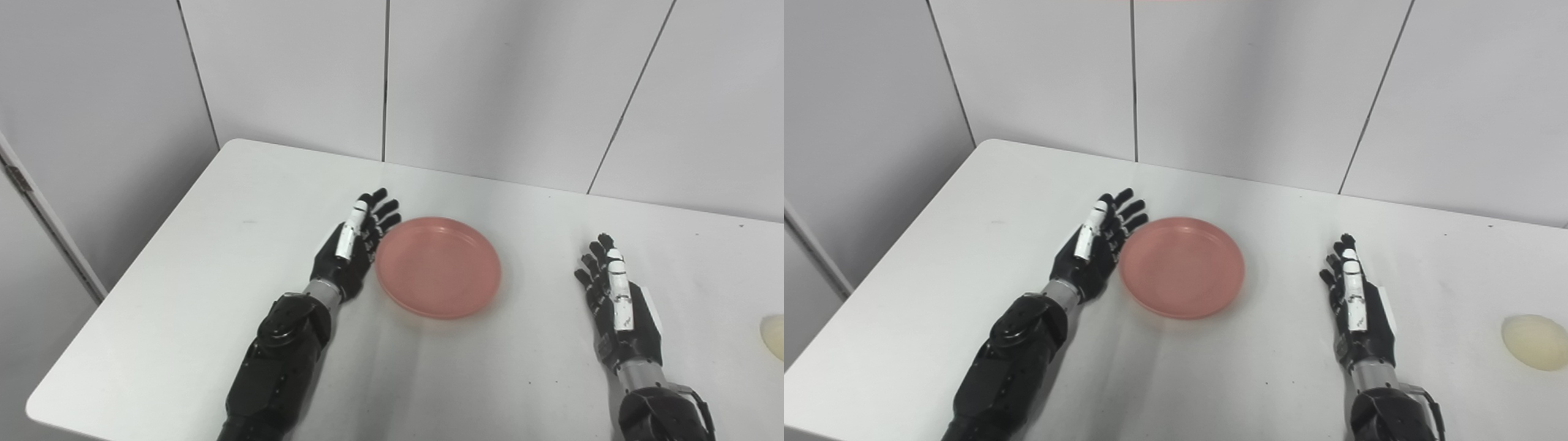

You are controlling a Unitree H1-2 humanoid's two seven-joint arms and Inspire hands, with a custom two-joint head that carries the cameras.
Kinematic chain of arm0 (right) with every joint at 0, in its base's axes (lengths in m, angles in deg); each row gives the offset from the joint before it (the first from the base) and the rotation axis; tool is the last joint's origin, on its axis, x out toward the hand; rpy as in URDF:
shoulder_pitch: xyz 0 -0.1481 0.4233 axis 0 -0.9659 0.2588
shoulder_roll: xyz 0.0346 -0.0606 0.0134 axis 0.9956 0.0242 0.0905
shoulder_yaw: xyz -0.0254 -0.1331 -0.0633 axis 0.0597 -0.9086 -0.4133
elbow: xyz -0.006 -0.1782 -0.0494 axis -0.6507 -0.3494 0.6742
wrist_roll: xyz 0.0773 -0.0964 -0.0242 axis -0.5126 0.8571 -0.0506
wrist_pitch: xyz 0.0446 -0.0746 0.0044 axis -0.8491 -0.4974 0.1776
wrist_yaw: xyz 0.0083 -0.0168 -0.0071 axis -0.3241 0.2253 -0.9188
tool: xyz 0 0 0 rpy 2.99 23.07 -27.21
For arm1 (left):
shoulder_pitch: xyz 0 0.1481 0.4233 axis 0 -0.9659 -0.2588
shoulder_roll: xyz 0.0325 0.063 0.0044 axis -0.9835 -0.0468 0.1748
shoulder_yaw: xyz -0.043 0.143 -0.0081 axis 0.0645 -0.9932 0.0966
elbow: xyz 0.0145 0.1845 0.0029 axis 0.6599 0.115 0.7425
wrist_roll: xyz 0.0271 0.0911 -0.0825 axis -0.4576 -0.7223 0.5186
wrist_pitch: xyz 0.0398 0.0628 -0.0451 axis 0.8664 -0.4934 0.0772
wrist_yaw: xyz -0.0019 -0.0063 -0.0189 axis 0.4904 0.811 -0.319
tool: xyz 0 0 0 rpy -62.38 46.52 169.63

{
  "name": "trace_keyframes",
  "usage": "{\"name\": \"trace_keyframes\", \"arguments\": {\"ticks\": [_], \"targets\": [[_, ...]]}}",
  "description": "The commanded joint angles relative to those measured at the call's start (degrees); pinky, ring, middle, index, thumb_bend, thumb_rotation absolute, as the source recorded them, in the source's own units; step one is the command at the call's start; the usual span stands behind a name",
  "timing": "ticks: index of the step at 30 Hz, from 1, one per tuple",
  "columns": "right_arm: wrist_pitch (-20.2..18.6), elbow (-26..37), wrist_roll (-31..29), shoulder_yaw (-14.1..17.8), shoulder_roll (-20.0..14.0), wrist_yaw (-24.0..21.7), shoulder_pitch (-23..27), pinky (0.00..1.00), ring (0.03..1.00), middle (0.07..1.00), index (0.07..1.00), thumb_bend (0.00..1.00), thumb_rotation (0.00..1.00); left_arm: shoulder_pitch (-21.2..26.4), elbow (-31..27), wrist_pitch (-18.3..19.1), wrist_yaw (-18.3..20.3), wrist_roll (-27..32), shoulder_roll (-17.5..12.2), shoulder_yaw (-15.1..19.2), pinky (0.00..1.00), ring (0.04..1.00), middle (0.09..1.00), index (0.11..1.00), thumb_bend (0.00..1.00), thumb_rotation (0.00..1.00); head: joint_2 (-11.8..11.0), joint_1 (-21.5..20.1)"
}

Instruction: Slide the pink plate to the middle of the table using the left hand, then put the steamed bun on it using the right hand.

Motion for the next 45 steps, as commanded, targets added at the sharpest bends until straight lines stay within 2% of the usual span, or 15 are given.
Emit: {"name": "trace_keyframes", "arguments": {"ticks": [1, 7, 14, 20, 27, 29, 30, 35, 37, 42, 45], "targets": [[-1.65, -2.33, 0.53, -1.04, 1.0, -0.39, -1.02, 1.0, 1.0, 1.0, 1.0, 0.25, 1.0, -2.3, 2.57, 3.72, 0.52, -0.57, 0.36, -0.58, 0.96, 0.94, 0.941, 0.945, 0.37, 1.0, -0.05, 0.03], [-0.81, -2.73, 1.1, -1.15, 1.75, 0.37, -1.0, 1.0, 1.0, 1.0, 1.0, 0.27, 1.0, -2.95, 4.7, 2.42, 3.33, -1.59, 0.48, -2.53, 0.95, 0.936, 0.94, 0.946, 0.4, 1.0, 0.33, -2.44], [-0.58, -2.95, 1.15, -1.52, 2.22, 0.32, -1.07, 1.0, 1.0, 1.0, 1.0, 0.29, 1.0, -3.91, 4.75, 2.85, 5.81, -1.11, 0.36, -3.17, 0.95, 0.929, 0.934, 0.934, 0.43, 1.0, 0.81, -5.24], [-1.34, -2.31, 2.46, -1.88, 3.21, 2.02, -1.22, 1.0, 0.994, 0.996, 1.0, 0.27, 1.0, -4.81, 3.93, 4.07, 6.93, -0.51, -0.32, -2.8, 0.94, 0.923, 0.93, 0.934, 0.43, 1.0, 1.08, -7.8], [-0.83, -2.86, 2.58, -2.01, 3.53, 1.94, -0.88, 1.0, 0.997, 1.0, 1.0, 0.29, 1.0, -4.82, 5.32, 3.66, 7.93, -0.46, -0.92, -2.37, 0.92, 0.924, 0.93, 0.927, 0.44, 1.0, 1.0, -10.17], [-0.69, -3.27, 2.75, -2.17, 3.4, 1.81, -0.7, 1.0, 0.998, 1.0, 1.0, 0.29, 1.0, -4.68, 6.21, 3.26, 8.2, -0.7, -1.23, -2.28, 0.93, 0.927, 0.932, 0.928, 0.44, 1.0, 1.0, -10.17], [-0.42, -3.62, 2.79, -2.2, 3.39, 1.78, -0.57, 1.0, 0.998, 1.0, 1.0, 0.29, 1.0, -4.54, 6.78, 2.98, 8.41, -0.76, -1.33, -2.2, 0.93, 0.928, 0.932, 0.928, 0.44, 1.0, 0.75, -11.9], [0.58, -4.83, 2.66, -2.08, 3.68, 2.04, 0.03, 1.0, 0.999, 1.0, 1.0, 0.3, 1.0, -3.98, 10.39, 0.51, 9.56, -0.85, -1.78, -1.53, 0.92, 0.917, 0.921, 0.922, 0.45, 1.0, 0.04, -15.12], [1.56, -5.14, 3.07, -2.12, 3.78, 2.4, 0.2, 1.0, 0.997, 1.0, 1.0, 0.31, 1.0, -3.59, 11.9, -0.64, 9.99, -0.82, -1.84, -1.16, 0.91, 0.913, 0.918, 0.918, 0.46, 1.0, -0.44, -17.27], [5.66, -5.4, 5.23, -2.34, 3.77, 3.49, 0.47, 1.0, 0.987, 0.991, 1.0, 0.31, 1.0, -2.98, 14.58, -2.79, 10.4, -0.52, -2.12, -0.37, 0.89, 0.9, 0.911, 0.911, 0.46, 1.0, -1.13, -19.28], [10.39, -4.76, 8.77, -3.11, 2.75, 4.86, 1.16, 0.97, 0.969, 0.977, 0.987, 0.33, 1.0, -2.65, 15.78, -3.71, 10.04, -0.48, -2.16, 0.27, 0.88, 0.893, 0.905, 0.904, 0.45, 1.0, -1.75, -20.47]]}}
